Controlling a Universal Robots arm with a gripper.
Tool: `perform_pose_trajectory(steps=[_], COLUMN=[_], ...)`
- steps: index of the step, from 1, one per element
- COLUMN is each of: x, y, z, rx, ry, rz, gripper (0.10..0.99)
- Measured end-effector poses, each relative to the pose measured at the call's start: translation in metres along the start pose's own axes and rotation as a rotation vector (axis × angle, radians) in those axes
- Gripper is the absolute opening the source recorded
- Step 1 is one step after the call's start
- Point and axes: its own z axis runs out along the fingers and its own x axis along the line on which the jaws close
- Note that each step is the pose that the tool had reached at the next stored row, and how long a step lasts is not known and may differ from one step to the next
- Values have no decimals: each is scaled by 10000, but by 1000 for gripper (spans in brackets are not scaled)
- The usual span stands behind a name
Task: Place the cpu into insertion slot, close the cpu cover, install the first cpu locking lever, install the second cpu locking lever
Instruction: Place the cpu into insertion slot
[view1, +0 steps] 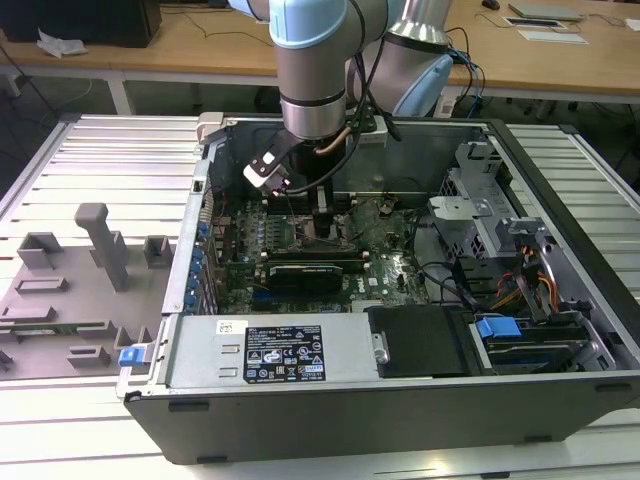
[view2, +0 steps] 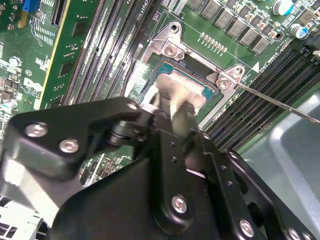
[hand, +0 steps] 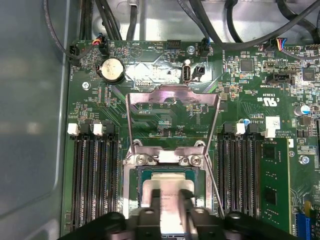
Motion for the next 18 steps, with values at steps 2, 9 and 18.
perform_pose_trajectory(steps=[2,9,18], x=[0,-2,-5], y=[0,9,33], z=[0,1,-191], rx=[0,226,225], ry=[0,139,141], rz=[1,15,14], gripper=[169,106,106])
